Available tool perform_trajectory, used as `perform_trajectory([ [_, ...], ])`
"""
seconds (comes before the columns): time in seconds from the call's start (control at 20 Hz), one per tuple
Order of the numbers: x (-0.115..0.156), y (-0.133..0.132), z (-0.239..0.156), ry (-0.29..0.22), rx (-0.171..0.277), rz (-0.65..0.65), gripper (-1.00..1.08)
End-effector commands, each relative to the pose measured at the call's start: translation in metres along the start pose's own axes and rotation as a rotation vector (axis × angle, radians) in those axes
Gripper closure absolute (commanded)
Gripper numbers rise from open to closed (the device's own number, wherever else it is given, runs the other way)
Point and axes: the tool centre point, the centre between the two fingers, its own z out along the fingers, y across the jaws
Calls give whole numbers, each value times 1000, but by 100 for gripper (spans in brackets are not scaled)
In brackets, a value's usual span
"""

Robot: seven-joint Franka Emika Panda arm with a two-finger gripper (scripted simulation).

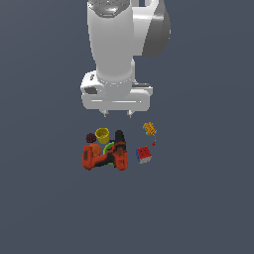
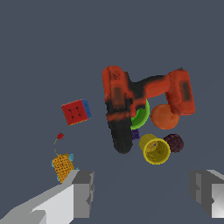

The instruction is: Pick up a designated object from a clutter of objects.

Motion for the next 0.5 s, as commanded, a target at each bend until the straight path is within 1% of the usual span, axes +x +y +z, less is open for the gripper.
perform_trajectory([
  [0.0, 0, 0, 1, 0, -1, -2, -60],
  [0.25, 3, 0, 14, -10, 9, -10, -60],
  [0.45, 7, 0, 37, -26, 25, -24, -60],
])
